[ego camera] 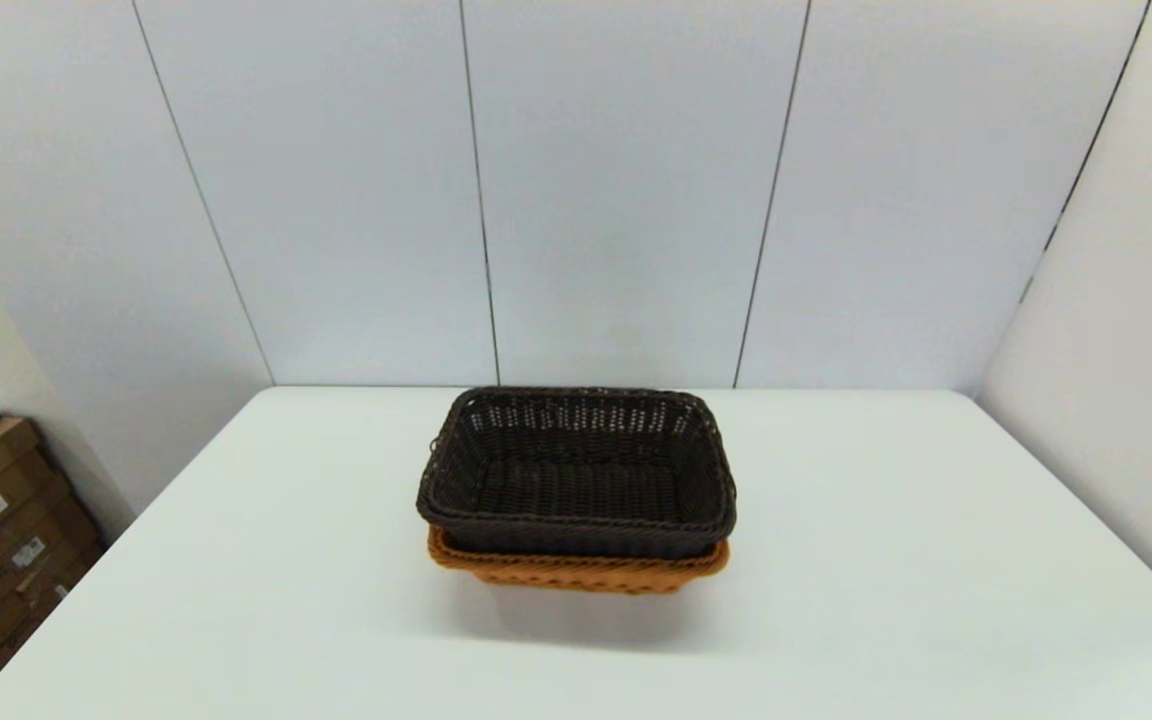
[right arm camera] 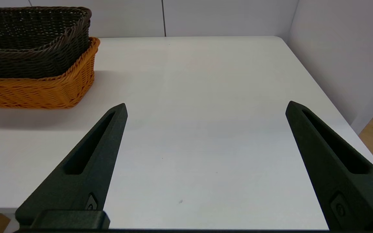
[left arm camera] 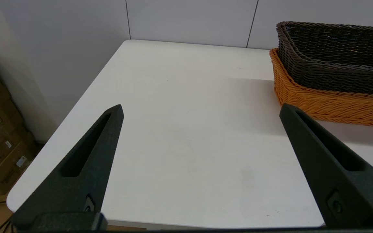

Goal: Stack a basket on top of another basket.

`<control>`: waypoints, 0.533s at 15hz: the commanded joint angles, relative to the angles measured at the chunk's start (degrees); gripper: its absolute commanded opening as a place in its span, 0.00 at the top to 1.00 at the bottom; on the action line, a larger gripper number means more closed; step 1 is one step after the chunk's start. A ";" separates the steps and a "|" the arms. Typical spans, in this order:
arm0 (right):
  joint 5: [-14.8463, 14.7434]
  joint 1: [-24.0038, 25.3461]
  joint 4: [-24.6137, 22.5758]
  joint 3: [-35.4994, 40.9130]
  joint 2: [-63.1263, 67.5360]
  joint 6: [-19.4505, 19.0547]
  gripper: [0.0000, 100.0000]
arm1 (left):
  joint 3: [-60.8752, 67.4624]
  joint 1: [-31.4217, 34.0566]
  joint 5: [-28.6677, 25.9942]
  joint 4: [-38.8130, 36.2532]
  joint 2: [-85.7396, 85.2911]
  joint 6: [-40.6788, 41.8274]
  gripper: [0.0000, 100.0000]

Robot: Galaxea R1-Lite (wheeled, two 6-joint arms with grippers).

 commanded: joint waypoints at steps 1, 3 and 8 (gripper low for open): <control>0.04 0.02 -0.05 -0.01 0.05 -0.08 0.00 | 0.00 0.00 0.02 0.04 -0.01 -0.04 0.00; -0.13 0.02 0.04 -0.01 0.05 0.09 0.00 | 0.00 0.00 0.02 0.04 -0.01 -0.04 0.00; -0.05 0.02 0.04 -0.01 0.13 -0.08 0.00 | 0.00 0.00 0.02 0.04 -0.01 -0.04 0.00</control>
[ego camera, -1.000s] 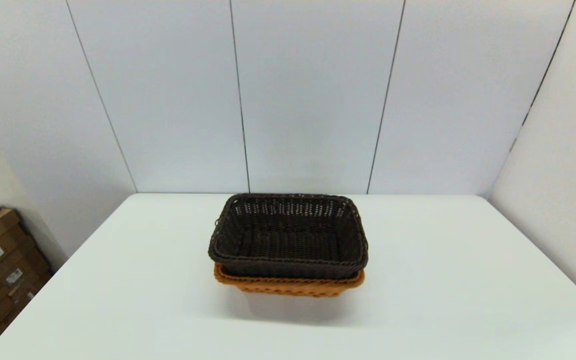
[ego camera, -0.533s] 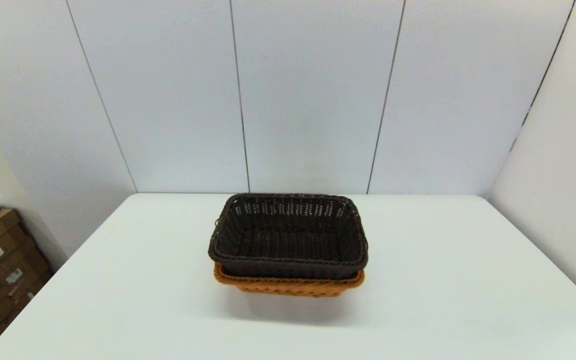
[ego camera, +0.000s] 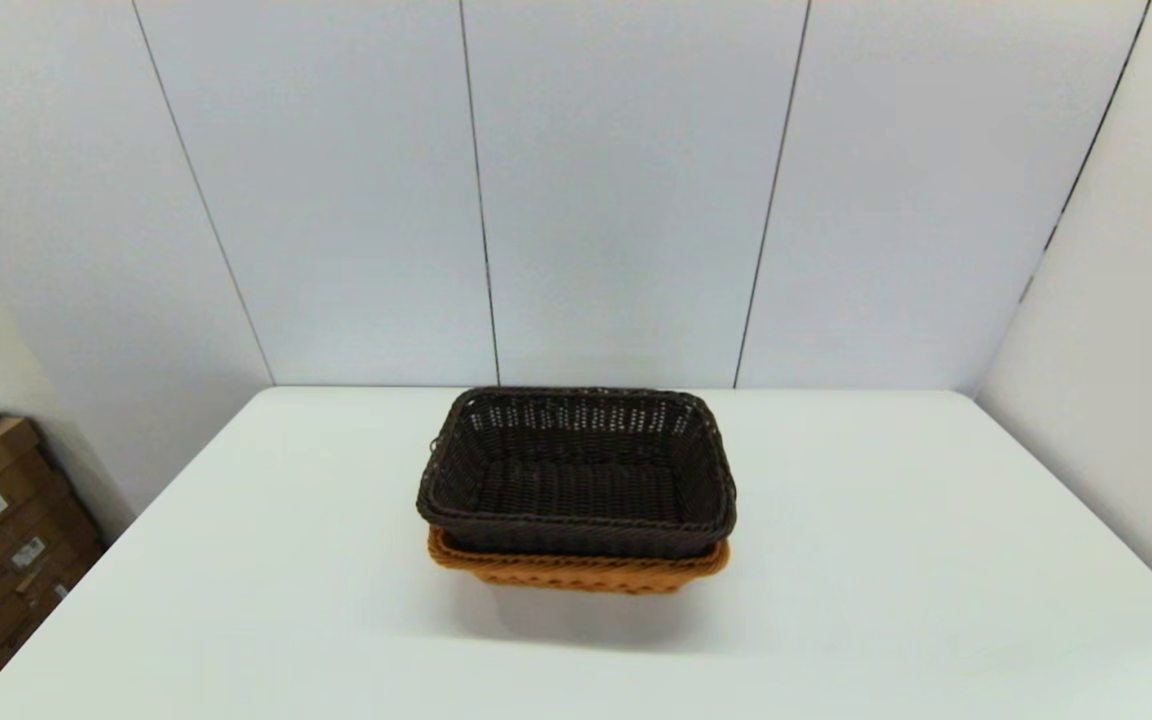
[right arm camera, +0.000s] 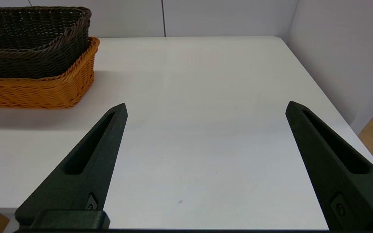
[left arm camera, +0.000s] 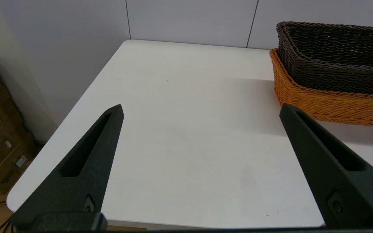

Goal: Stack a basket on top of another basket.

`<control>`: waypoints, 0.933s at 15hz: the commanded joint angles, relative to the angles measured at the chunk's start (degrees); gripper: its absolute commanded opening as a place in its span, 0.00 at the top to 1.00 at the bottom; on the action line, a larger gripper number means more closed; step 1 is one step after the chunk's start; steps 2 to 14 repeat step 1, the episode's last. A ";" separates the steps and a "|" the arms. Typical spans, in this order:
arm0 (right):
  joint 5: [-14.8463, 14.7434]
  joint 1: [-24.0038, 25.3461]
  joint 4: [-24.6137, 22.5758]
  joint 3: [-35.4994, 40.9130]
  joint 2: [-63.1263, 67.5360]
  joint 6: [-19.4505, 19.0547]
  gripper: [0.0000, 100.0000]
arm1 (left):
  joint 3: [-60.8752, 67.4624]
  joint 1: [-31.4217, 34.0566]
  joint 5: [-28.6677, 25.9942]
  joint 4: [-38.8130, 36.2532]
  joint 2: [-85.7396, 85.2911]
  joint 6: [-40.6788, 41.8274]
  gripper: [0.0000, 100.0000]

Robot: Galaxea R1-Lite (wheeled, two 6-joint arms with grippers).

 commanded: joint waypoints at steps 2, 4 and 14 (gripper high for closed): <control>-0.02 0.02 0.09 -0.01 0.02 -0.02 0.00 | 0.00 0.00 0.05 0.01 -0.01 -0.07 0.00; -0.02 0.02 0.09 -0.01 0.02 -0.02 0.00 | 0.00 0.00 0.05 0.01 -0.01 -0.07 0.00; -0.02 0.02 0.09 -0.01 0.02 -0.02 0.00 | 0.00 0.00 0.05 0.01 -0.01 -0.07 0.00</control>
